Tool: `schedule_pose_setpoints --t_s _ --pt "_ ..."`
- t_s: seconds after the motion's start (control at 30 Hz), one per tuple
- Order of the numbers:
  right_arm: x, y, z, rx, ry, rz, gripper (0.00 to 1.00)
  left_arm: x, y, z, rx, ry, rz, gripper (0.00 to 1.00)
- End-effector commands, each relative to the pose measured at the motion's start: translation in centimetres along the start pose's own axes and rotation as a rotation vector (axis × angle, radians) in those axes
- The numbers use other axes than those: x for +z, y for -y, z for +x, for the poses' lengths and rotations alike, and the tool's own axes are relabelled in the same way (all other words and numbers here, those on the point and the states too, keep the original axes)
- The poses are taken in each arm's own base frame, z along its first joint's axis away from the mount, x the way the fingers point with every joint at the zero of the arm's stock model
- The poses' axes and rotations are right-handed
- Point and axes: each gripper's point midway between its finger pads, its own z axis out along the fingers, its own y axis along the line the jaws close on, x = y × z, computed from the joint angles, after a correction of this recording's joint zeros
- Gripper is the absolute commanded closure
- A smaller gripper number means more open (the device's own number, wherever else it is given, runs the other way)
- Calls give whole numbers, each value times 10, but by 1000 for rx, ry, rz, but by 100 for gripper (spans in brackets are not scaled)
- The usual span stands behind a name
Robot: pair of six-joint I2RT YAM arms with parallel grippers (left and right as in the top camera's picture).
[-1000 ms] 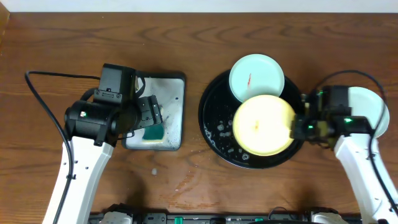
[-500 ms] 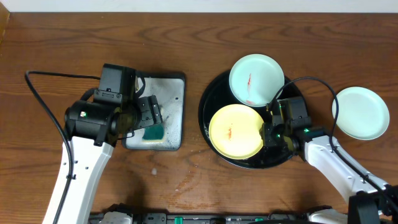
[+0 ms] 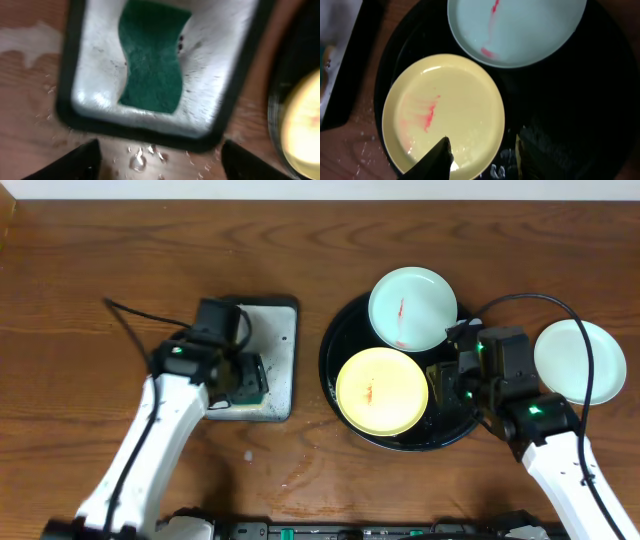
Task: Clean dirty plates on tray and stack at the side
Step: 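Pick up the sponge from the basin with the left gripper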
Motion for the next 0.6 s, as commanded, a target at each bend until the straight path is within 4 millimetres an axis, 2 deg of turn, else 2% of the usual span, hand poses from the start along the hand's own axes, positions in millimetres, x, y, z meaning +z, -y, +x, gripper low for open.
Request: schedule_pose_setpoints --t_s 0.0,0.13,0.23,0.37,0.4,0.47,0.5,0.57 --pt "-2 -3 4 -13 -19 -7 61 35 -5 6 3 -49 -25 31" --pt "-2 -6 10 -10 -45 -26 62 69 -1 -14 4 -18 -37 44" --pt "-2 -9 14 -7 -60 -41 64 94 -5 -22 5 -15 -80 46" --pt "-3 -8 21 0 -91 -42 66 125 -15 -10 6 -95 -133 60" --pt "-3 -8 23 1 -98 -41 66 131 -16 -6 6 -117 -143 66" --pt "-3 -8 25 2 -105 -40 66 135 -18 -2 7 -139 -152 87" --pt "-3 -8 25 2 -107 -40 66 135 -19 -1 7 -141 -153 92" --pt "-3 -8 26 3 -109 -40 66 130 -18 -3 6 -139 -151 92"
